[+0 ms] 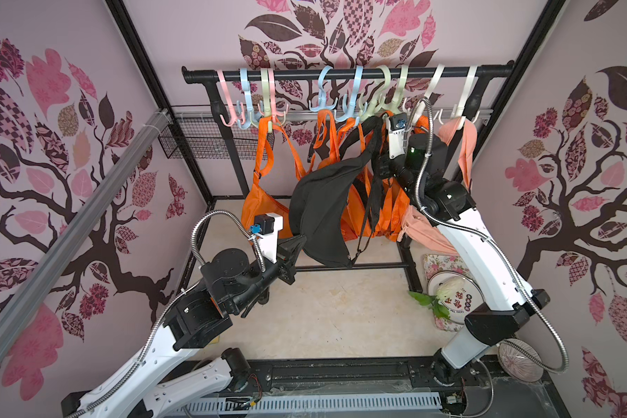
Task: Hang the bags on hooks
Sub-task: Hang the bag on the hook, then reset both arms
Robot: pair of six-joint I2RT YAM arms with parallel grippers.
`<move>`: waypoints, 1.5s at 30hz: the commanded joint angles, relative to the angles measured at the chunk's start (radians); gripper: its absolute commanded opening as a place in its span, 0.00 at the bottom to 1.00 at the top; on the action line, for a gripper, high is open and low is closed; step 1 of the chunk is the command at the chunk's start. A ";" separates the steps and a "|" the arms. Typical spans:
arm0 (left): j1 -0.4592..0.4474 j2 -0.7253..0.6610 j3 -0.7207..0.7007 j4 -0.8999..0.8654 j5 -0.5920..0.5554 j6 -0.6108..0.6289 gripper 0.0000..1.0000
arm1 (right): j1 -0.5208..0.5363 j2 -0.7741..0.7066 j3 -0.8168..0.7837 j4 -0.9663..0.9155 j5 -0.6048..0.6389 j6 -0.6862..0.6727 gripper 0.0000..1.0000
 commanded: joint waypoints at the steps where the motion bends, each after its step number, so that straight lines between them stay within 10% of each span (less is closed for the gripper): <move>1: -0.005 -0.028 -0.042 0.015 -0.040 -0.023 0.19 | -0.004 -0.061 -0.038 -0.004 -0.002 0.016 0.12; 5: 0.001 -0.053 -0.062 -0.010 -0.112 -0.005 0.63 | -0.005 -0.093 -0.066 -0.022 -0.016 0.031 0.74; 11: 0.051 -0.114 -0.107 -0.074 -0.249 0.003 0.93 | -0.004 -0.286 -0.401 0.068 0.031 0.105 1.00; 23: 0.123 -0.296 -0.506 0.190 -1.031 0.294 0.97 | -0.002 -0.844 -1.618 0.637 0.439 0.318 1.00; 28: 0.203 -0.251 -0.649 0.426 -1.041 0.380 0.95 | -0.003 -0.837 -1.899 0.989 0.567 0.238 1.00; 33: 0.343 -0.074 -0.716 0.472 -0.987 0.214 0.92 | -0.005 -0.716 -1.972 1.138 0.638 0.203 1.00; 45: 0.516 0.111 -0.965 0.886 -0.853 0.233 0.97 | -0.130 -0.567 -2.061 1.600 0.431 0.144 1.00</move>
